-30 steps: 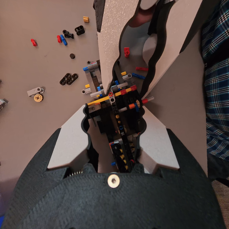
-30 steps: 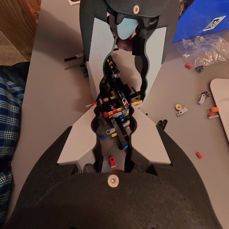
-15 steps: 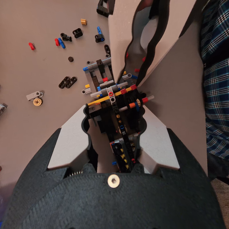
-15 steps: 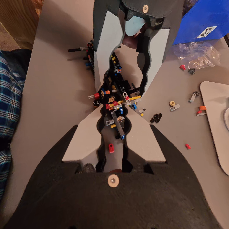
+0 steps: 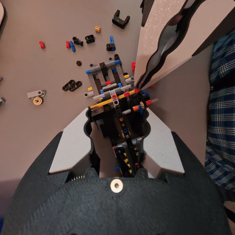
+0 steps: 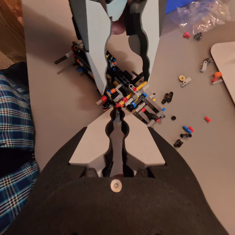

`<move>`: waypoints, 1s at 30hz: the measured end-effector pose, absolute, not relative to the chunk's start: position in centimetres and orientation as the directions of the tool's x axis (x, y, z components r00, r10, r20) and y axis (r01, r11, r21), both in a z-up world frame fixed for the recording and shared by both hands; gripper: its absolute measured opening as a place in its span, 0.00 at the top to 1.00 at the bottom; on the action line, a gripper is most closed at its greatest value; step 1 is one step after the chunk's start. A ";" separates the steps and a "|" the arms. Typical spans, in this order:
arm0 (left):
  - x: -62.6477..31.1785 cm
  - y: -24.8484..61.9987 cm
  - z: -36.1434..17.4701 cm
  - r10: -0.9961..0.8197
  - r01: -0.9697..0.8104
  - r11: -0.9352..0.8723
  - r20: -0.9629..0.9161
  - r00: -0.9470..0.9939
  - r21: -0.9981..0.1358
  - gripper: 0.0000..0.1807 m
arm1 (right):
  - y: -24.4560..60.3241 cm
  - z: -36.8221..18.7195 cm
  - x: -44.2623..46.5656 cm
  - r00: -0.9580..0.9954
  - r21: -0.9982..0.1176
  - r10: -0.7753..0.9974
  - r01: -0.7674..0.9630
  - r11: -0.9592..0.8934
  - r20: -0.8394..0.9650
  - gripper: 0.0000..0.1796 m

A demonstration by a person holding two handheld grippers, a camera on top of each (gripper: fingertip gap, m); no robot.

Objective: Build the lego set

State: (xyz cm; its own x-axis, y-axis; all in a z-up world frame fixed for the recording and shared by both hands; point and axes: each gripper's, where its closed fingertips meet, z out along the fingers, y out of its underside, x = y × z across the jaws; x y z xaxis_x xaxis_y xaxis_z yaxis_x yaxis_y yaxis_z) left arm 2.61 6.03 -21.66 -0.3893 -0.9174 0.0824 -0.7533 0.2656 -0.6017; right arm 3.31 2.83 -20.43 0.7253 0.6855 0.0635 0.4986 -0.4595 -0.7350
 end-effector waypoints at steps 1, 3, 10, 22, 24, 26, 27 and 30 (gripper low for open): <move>2.7 5.9 -21.7 -0.917 -0.747 0.268 0.077 -0.392 -0.609 0.56 | 2.8 -20.6 3.5 0.739 -0.733 0.670 0.494 -0.467 0.072 0.99; 2.7 5.8 -21.6 -0.920 -0.742 0.262 0.073 -0.386 -0.617 0.56 | 2.8 -20.8 3.6 0.755 -0.735 0.650 0.492 -0.466 0.094 0.98; 2.9 6.2 -21.0 -0.932 -0.719 0.203 0.094 -0.350 -0.665 0.51 | 2.8 -21.0 3.7 0.787 -0.743 0.611 0.460 -0.486 0.087 1.00; 2.5 5.9 -21.1 -0.902 -0.702 0.272 0.079 -0.423 -0.658 0.57 | 2.4 -20.8 3.4 0.819 -0.766 0.573 0.391 -0.510 0.036 1.00; 2.5 5.9 -21.2 -0.901 -0.702 0.277 0.077 -0.427 -0.656 0.57 | 2.2 -20.7 3.5 0.825 -0.767 0.565 0.379 -0.517 0.027 0.99; 2.5 5.8 -21.2 -0.899 -0.696 0.285 0.068 -0.433 -0.658 0.57 | 1.9 -20.6 3.4 0.830 -0.769 0.558 0.355 -0.532 -0.003 1.00; 2.5 5.8 -21.2 -0.899 -0.697 0.283 0.070 -0.431 -0.658 0.57 | 1.8 -20.5 3.3 0.830 -0.771 0.558 0.346 -0.534 -0.014 1.00; 2.5 5.8 -21.2 -0.897 -0.694 0.286 0.070 -0.436 -0.661 0.57 | 1.7 -20.7 3.1 0.833 -0.772 0.552 0.330 -0.544 -0.033 1.00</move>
State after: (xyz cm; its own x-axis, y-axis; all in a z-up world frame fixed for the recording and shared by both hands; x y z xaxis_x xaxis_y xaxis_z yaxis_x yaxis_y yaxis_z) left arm 2.46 5.78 -21.20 -0.4360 -0.8972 0.0703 -0.6944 0.2856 -0.6605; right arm 3.15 1.73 -20.69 0.8333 0.5518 -0.0329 0.3296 -0.5438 -0.7718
